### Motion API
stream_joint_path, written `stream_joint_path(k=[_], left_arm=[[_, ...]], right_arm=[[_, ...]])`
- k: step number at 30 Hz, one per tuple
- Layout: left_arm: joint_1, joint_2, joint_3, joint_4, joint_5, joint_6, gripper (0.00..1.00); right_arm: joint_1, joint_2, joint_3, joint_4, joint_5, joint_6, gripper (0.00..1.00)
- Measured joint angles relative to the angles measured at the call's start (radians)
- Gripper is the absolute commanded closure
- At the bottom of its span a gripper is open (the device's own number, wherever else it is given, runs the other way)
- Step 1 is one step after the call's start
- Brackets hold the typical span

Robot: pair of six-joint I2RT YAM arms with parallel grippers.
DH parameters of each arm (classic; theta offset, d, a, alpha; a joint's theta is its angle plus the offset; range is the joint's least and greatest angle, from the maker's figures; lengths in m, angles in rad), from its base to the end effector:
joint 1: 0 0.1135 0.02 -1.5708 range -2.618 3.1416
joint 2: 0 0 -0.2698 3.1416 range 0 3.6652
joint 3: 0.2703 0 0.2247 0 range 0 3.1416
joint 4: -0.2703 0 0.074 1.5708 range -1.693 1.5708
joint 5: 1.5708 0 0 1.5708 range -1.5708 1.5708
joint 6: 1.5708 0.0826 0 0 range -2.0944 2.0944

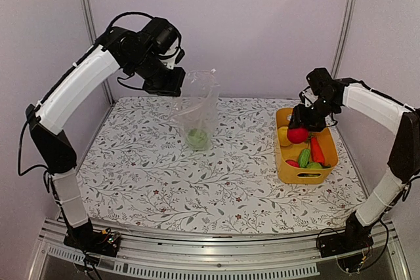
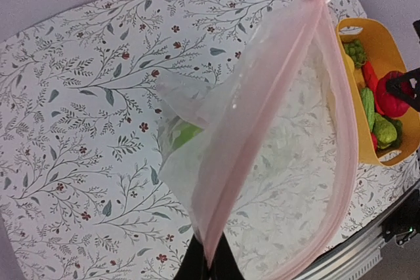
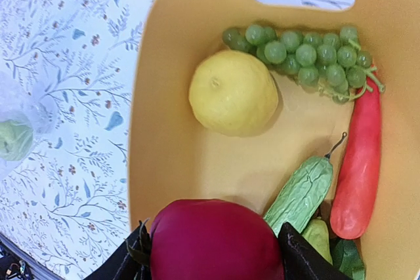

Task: Place the food in the zip-top bag and seal the zipper
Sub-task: Place the fake fruit in the zipper food storage bag.

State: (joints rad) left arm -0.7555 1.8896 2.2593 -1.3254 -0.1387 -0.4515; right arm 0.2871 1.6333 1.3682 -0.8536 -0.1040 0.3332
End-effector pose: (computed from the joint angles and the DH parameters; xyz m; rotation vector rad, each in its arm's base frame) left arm 0.2806 -0.2486 0.3766 0.3294 2.5206 -0.3128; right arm 0.3138 0.1016 0.2435 0.0302 2.7240 0.3262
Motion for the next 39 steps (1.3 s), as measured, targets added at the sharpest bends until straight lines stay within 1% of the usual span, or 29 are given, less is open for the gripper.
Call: stream_joint_path(k=[4, 9, 14, 20, 27, 33, 39], left_arm=[[0.02, -0.005, 0.001, 0.005, 0.042, 0.007, 1.0], [-0.045, 0.06, 0.019, 0.035, 0.103, 0.005, 1.0], [-0.088, 0.141, 0.019, 0.079, 0.163, -0.017, 1.0], [-0.091, 0.155, 0.019, 0.121, 0.201, -0.042, 1.0], [-0.091, 0.155, 0.019, 0.157, 0.24, -0.073, 1.0], [-0.091, 0.153, 0.029, 0.192, 0.271, -0.104, 1.0], [-0.091, 0.141, 0.031, 0.213, 0.289, -0.129, 1.0]], right_arm=[[0.0, -0.06, 0.077, -0.015, -0.011, -0.013, 0.56], [0.009, -0.105, 0.179, -0.018, -0.057, -0.01, 0.57], [0.046, -0.129, 0.226, 0.0, -0.127, 0.016, 0.58], [0.157, -0.133, 0.233, 0.067, -0.209, 0.067, 0.6], [0.274, -0.132, 0.233, 0.222, -0.272, 0.16, 0.61], [0.343, -0.103, 0.235, 0.341, -0.295, 0.222, 0.6], [0.381, -0.042, 0.235, 0.392, -0.29, 0.248, 0.59]])
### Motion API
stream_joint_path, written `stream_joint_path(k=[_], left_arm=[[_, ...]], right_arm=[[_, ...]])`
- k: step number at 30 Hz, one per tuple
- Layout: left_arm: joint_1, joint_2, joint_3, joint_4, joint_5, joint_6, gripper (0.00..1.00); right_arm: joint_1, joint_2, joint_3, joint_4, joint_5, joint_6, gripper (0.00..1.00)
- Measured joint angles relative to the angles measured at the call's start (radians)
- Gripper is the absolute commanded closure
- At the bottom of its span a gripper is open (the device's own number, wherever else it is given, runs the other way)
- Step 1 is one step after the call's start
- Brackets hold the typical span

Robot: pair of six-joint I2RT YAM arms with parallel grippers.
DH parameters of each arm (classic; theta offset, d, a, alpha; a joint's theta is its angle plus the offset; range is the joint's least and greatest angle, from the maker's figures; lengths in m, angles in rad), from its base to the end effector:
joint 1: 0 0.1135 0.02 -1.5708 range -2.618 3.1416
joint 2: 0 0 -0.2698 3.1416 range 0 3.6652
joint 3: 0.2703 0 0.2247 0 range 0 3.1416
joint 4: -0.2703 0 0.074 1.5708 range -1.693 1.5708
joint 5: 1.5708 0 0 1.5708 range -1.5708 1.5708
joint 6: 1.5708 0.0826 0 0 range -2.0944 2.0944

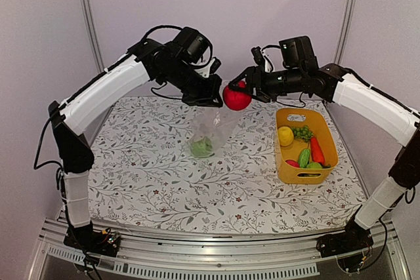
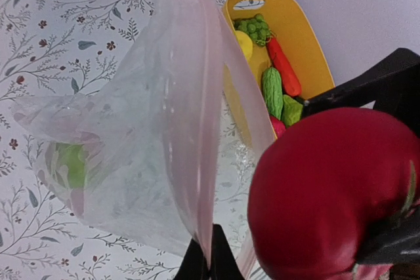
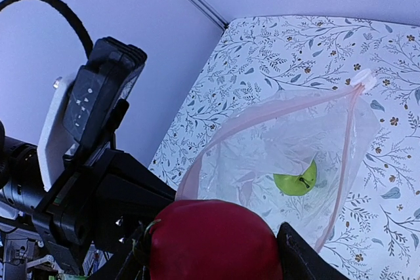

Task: Place the food in the zip-top bag and seal the zipper
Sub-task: Place the fake fruit in the zipper food storage bag.

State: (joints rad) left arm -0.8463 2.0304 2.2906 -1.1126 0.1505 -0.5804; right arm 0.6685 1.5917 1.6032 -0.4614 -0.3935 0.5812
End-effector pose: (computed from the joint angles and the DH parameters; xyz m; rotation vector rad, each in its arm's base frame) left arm 0.2797 -0.3347 0.3518 0.4149 2.5508 -0.7820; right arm 0.2761 0.2584 0.3804 -0.3670 2.1630 1.1511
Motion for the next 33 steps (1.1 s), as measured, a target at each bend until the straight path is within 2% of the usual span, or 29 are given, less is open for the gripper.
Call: stream_joint_path(k=[3, 6, 11, 15, 26, 33], left_arm=[[0.0, -0.011, 0.0, 0.001, 0.001, -0.008, 1.0], [0.001, -0.019, 0.0, -0.005, -0.002, -0.016, 1.0], [0.003, -0.025, 0.0, 0.0, -0.001, -0.023, 1.0], [0.003, -0.029, -0.009, 0.01, 0.0, -0.026, 1.0], [0.012, -0.035, -0.029, 0.015, -0.002, -0.031, 1.0], [0.06, -0.046, -0.013, -0.054, -0.047, -0.013, 1.0]], right_arm=[[0.011, 0.022, 0.0, 0.014, 0.016, 0.004, 0.58], [0.018, 0.036, 0.0, 0.023, 0.048, 0.003, 0.51], [0.023, 0.048, 0.0, 0.028, 0.11, -0.005, 0.3], [0.033, 0.066, 0.011, 0.017, 0.141, -0.026, 0.17], [0.058, 0.069, 0.079, -0.017, 0.185, -0.048, 0.17], [0.022, -0.071, 0.057, -0.054, 0.275, -0.112, 0.15]])
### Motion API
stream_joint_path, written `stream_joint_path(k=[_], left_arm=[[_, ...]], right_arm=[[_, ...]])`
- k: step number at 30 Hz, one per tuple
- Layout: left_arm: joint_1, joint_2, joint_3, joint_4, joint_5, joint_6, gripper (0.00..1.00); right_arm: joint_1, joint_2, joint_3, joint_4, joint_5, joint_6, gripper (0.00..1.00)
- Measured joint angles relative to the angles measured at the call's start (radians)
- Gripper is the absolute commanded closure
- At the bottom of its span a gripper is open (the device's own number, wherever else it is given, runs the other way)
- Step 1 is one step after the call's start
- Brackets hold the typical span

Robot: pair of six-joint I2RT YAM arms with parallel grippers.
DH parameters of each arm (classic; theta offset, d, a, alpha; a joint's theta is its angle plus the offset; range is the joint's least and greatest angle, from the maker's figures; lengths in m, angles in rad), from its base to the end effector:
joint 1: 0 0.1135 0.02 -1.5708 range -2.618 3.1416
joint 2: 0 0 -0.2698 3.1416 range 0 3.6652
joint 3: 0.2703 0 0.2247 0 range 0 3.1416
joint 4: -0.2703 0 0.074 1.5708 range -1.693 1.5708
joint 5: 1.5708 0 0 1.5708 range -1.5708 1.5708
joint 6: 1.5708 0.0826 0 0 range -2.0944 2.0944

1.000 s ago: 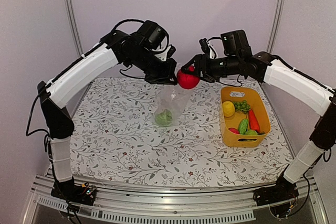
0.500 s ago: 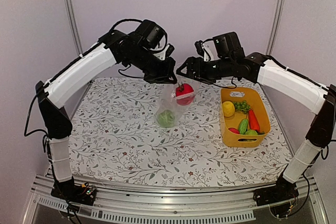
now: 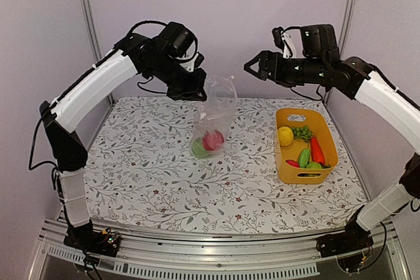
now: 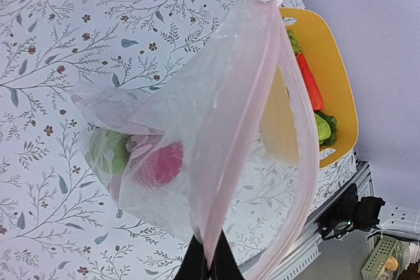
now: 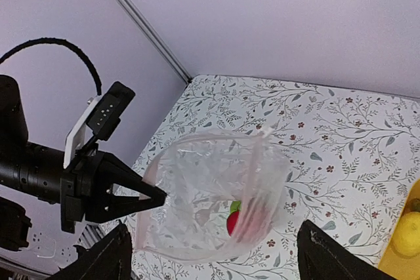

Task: Place the food in the zip-top bag and seal the zipper
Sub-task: Place the fake fruit in the zipper food storage bag, then pick up the fake fruit from the bin.

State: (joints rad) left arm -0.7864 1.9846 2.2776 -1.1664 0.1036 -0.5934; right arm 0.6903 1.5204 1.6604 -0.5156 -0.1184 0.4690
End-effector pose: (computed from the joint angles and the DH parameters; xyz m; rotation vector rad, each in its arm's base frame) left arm 0.2898 -0.3024 0.3608 0.2969 2.5625 -0.6999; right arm 0.2695 0.2352 0.4154 -0.3081 2.0251 0.8645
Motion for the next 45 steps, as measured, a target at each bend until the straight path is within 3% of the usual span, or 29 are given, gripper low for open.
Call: stream_joint_path(k=[7, 16, 27, 34, 45], left_arm=[[0.054, -0.054, -0.001, -0.051, -0.029, 0.032, 1.0], [0.054, -0.055, -0.003, -0.067, -0.02, 0.05, 1.0], [0.054, -0.055, -0.014, -0.065, -0.001, 0.051, 1.0], [0.054, -0.055, -0.019, -0.064, 0.007, 0.051, 1.0], [0.054, -0.055, -0.019, -0.064, 0.018, 0.051, 1.0]], right_arm=[[-0.257, -0.121, -0.135, -0.041, 0.014, -0.054, 0.19], [-0.374, -0.029, -0.276, -0.127, -0.027, -0.085, 0.26], [-0.406, 0.124, -0.277, -0.181, -0.025, -0.098, 0.26], [-0.409, 0.281, -0.196, -0.219, -0.006, -0.127, 0.19], [-0.412, 0.467, -0.093, -0.23, 0.038, -0.146, 0.17]])
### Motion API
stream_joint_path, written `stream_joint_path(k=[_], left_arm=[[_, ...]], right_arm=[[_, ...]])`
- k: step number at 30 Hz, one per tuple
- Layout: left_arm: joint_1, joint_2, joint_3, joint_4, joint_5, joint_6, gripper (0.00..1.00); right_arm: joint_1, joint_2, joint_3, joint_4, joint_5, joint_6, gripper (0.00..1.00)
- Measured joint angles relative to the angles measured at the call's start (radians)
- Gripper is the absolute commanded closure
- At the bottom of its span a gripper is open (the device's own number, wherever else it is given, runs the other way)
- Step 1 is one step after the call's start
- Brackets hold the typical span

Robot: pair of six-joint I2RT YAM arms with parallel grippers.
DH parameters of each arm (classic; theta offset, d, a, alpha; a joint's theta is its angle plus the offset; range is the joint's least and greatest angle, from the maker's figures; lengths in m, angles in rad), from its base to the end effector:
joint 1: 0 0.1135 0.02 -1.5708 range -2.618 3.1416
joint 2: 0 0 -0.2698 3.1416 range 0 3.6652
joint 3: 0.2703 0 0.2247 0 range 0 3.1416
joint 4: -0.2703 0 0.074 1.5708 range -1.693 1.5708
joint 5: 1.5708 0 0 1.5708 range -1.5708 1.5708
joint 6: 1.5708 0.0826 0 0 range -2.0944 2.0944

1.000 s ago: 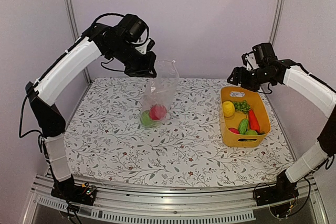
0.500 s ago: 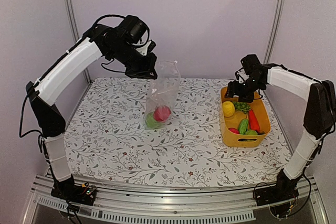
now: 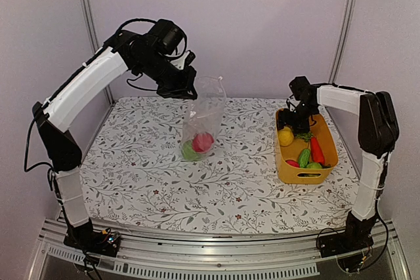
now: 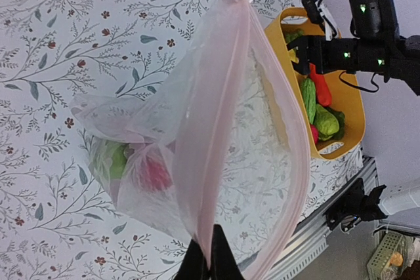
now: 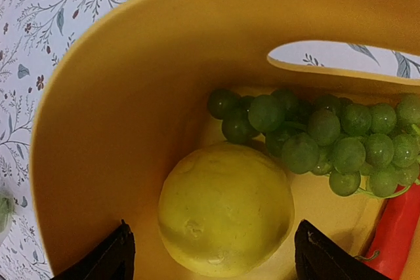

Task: Place the food in the zip-top bag and seal the zipper
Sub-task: Pick up the fake fruit from the bin.

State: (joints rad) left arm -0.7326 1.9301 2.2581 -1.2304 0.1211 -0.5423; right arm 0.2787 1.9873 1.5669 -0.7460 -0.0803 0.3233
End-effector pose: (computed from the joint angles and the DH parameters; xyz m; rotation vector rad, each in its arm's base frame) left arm 0.2886 -0.2731 0.3702 0.3010 2.5785 -0.6628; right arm 0.3951 0.1199 0.1829 0.0389 2.7658 0.2742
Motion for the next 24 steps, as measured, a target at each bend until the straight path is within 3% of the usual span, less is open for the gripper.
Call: stream_joint_path(k=[3, 10, 14, 24], left_arm=[[0.0, 0.0, 0.0, -0.001, 0.0, 0.0, 1.0], [0.0, 0.0, 0.0, -0.002, -0.001, 0.0, 1.0], [0.0, 0.0, 0.0, -0.001, 0.0, 0.0, 1.0], [0.0, 0.0, -0.016, 0.02, 0.018, -0.001, 1.0]], right_arm=[[-0.005, 0.04, 0.005, -0.002, 0.003, -0.002, 0.2], [-0.013, 0.075, 0.01, 0.005, 0.008, -0.006, 0.39], [-0.017, 0.07, 0.005, 0.008, 0.011, -0.007, 0.44], [-0.018, -0.184, -0.109, -0.039, -0.009, -0.002, 0.47]])
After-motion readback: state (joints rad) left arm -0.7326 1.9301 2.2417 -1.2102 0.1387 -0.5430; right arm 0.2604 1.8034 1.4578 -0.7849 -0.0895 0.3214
